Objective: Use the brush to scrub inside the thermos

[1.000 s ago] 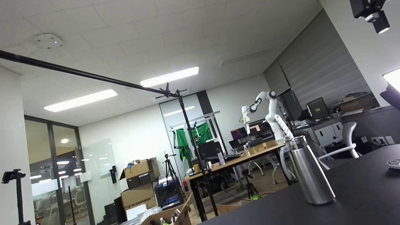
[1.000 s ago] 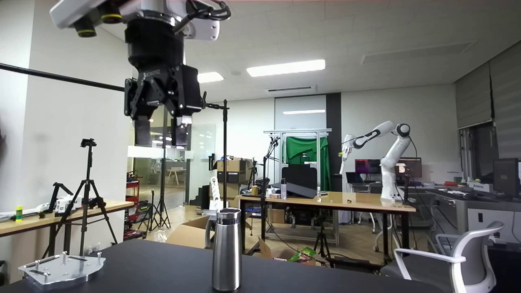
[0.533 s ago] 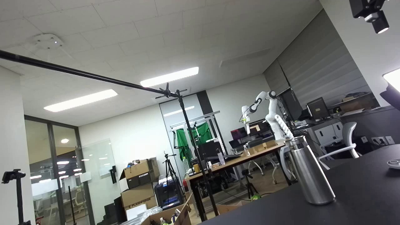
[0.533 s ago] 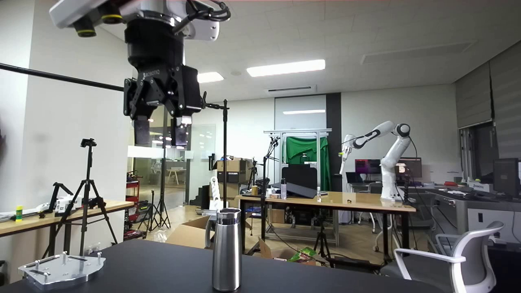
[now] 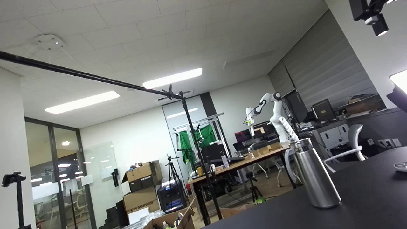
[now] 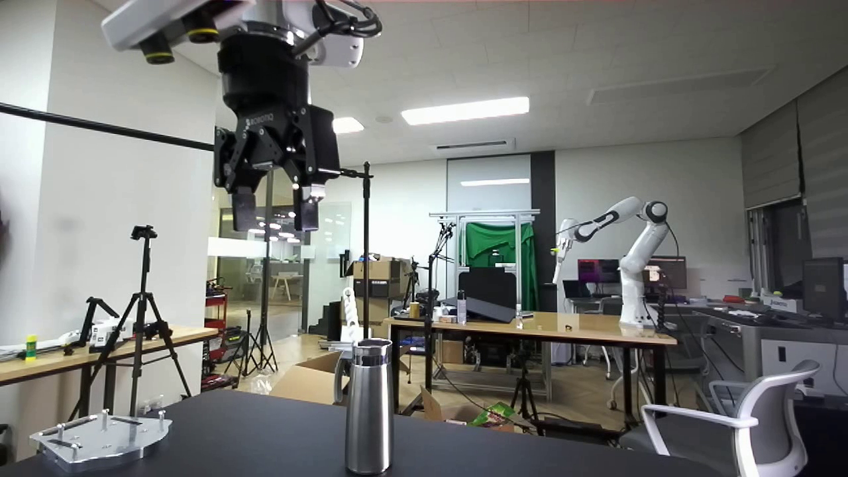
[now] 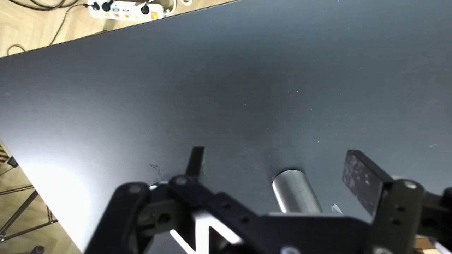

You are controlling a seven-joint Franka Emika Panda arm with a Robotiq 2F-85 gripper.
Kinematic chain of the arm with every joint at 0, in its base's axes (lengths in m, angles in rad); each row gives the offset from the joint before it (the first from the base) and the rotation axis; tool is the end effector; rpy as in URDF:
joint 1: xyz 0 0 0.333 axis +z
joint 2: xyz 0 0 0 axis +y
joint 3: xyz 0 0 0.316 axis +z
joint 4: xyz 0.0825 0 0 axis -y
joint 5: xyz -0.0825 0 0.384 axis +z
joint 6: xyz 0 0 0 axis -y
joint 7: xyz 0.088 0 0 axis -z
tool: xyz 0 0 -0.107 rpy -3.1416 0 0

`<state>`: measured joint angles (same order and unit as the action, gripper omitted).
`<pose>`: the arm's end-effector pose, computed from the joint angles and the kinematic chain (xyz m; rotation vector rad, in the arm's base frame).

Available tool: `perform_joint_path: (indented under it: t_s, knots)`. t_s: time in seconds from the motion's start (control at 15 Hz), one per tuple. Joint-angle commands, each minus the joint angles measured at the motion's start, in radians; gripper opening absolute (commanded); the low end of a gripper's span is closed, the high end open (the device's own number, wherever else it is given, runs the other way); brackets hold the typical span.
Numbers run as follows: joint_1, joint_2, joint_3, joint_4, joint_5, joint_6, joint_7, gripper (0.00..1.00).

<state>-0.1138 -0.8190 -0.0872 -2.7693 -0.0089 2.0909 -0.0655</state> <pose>0.3090 -0.0621 0.4490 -3.0904 0.1678 -0.2239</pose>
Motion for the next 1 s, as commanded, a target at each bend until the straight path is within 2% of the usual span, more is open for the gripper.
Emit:
perform_joint_path:
  t_s: [0.0,0.2,0.47,0.53,0.73,0.93]
  knots:
    - [0.042,0.185,0.020,0.138,-0.039,0.000,-0.040,1.00]
    - [0.070,0.339,0.053,0.256,-0.086,-0.006,-0.076,1.00]
    - [0.078,0.511,0.103,0.411,-0.144,-0.022,-0.015,1.00]
    - [0.084,0.418,0.083,0.311,-0.126,0.015,-0.048,1.00]
    - [0.085,0.509,0.094,0.382,-0.133,0.012,-0.043,1.00]
    - [0.085,0.516,0.094,0.391,-0.134,0.009,-0.043,1.00]
